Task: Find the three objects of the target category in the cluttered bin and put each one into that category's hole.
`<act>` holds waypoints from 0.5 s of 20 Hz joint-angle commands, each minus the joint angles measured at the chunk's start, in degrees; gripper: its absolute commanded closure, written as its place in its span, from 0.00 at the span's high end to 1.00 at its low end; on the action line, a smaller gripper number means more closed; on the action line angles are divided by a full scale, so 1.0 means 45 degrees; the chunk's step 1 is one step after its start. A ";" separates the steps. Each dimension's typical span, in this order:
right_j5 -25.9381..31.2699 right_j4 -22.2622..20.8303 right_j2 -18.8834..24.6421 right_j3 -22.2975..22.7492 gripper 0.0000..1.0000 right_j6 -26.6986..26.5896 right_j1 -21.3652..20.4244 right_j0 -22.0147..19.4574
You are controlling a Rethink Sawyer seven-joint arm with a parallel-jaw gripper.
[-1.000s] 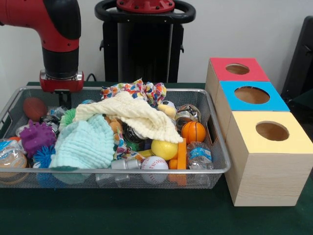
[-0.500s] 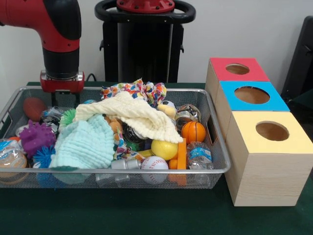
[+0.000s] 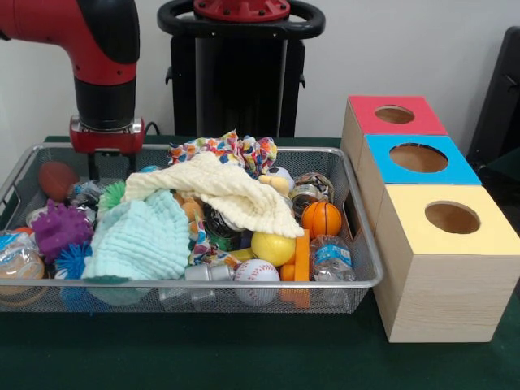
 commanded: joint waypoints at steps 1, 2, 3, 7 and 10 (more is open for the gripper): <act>0.0814 0.0996 0.0860 0.0414 1.00 0.0923 -0.1204 0.0500; 0.0891 0.1103 0.0814 0.0495 1.00 0.0952 -0.1373 0.0562; 0.1014 0.1218 0.0783 0.0556 1.00 0.0913 -0.1527 0.0629; 0.1478 0.1694 0.0613 0.0817 1.00 0.0895 -0.2237 0.0912; 0.1490 0.1984 0.0421 0.1105 1.00 0.1055 -0.2732 0.1076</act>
